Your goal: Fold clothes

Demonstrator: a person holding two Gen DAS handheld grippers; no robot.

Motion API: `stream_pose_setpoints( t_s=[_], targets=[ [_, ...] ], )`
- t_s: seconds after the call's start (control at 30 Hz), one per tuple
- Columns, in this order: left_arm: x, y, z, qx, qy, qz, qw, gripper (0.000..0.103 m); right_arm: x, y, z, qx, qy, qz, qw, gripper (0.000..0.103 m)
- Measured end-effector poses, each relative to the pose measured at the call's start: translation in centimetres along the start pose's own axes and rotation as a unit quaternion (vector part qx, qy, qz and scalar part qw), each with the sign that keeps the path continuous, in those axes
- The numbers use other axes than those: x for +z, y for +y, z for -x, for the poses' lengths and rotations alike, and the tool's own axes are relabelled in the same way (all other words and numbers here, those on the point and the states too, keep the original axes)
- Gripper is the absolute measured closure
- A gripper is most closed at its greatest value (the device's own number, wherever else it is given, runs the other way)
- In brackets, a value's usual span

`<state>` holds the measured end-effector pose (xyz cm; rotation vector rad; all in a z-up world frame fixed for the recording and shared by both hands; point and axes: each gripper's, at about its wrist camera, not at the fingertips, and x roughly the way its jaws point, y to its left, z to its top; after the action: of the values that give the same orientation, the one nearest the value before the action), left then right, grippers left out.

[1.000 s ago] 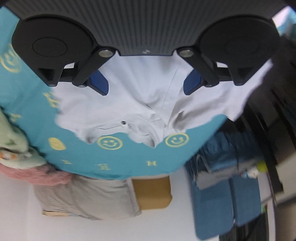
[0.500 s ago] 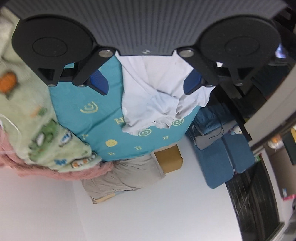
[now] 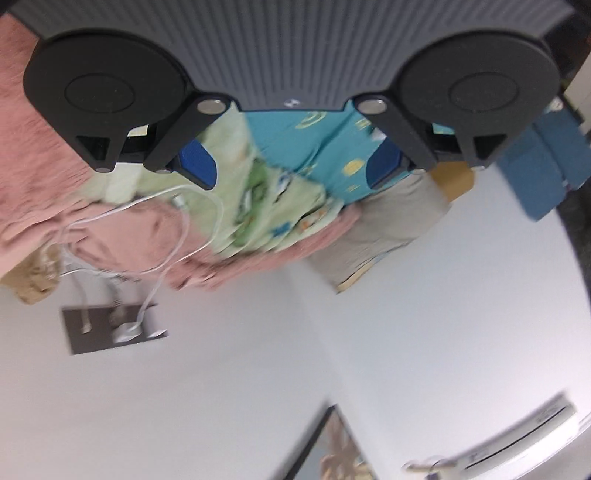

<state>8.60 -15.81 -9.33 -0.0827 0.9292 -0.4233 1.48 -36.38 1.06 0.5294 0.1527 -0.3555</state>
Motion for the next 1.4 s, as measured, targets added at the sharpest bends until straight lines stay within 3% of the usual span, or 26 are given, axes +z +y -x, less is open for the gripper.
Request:
stream_pose_setpoints(
  t_s=[0.07,0.13,0.3,0.37,0.43,0.47,0.7,0.8,0.87,0.93,1.07,1.13,1.2,1.3,1.37,1.4],
  targets=[
    [0.2,-2.1,-1.5,-0.020,0.025,-0.014,0.9994,0.044,0.3,-0.7,0.4,-0.002,-0.010,-0.005,1.000,0.014],
    [0.2,-4.0,-2.9,-0.030,0.042,-0.037,0.9980,0.044,0.4,-1.0,0.7,-0.005,-0.022,-0.001,1.000,0.014],
    [-0.7,-5.5,-7.5,0.001,0.114,-0.054,0.9920,0.050,-0.1,-0.4,0.2,-0.010,-0.038,0.038,0.998,0.014],
    [-1.0,-4.9,-8.9,0.012,0.134,-0.039,0.9902,0.082,-0.4,-0.2,-0.2,-0.010,-0.029,0.049,0.998,0.014],
    [-0.9,-4.1,-9.1,0.018,0.133,-0.025,0.9906,0.099,-0.6,-0.2,-0.6,-0.013,-0.023,0.055,0.998,0.014],
    [-0.8,-3.5,-8.9,0.007,0.135,-0.013,0.9907,0.100,-0.7,-0.2,-0.7,-0.016,-0.020,0.056,0.998,0.014],
    [0.0,2.9,-1.8,-0.083,0.123,0.079,0.9859,0.101,-0.5,-0.8,-0.7,-0.010,-0.010,0.032,0.999,0.014],
    [-0.3,6.9,2.7,-0.136,0.098,0.127,0.9775,0.101,-0.5,-0.4,-0.8,-0.025,-0.008,0.041,0.999,0.014],
    [-1.1,9.8,4.8,-0.151,0.089,0.166,0.9705,0.101,-0.6,0.1,-1.0,-0.019,-0.002,0.045,0.999,0.014],
    [-2.1,12.6,6.0,-0.145,0.087,0.191,0.9670,0.101,-0.8,0.8,-1.1,-0.012,0.001,0.061,0.998,0.014],
    [-4.7,16.7,5.8,-0.071,0.113,0.201,0.9704,0.101,-1.5,2.8,-1.3,0.007,0.017,0.099,0.995,0.014],
    [-5.5,18.1,4.6,-0.039,0.139,0.204,0.9682,0.101,-1.9,3.8,-1.3,0.022,0.034,0.112,0.993,0.014],
    [-5.8,19.2,4.0,-0.036,0.153,0.216,0.9637,0.101,-2.4,4.8,-1.2,0.037,0.050,0.127,0.990,0.014],
    [-5.4,20.4,4.2,-0.056,0.155,0.227,0.9600,0.085,-3.0,6.1,-1.1,0.060,0.071,0.139,0.986,0.014],
    [-4.2,21.0,4.6,-0.061,0.139,0.227,0.9620,0.053,-3.3,6.8,-1.1,0.072,0.082,0.134,0.985,0.014],
    [-3.4,21.4,4.7,-0.064,0.128,0.228,0.9631,0.049,-3.5,7.0,-1.2,0.077,0.089,0.130,0.984,0.014]
  ],
)
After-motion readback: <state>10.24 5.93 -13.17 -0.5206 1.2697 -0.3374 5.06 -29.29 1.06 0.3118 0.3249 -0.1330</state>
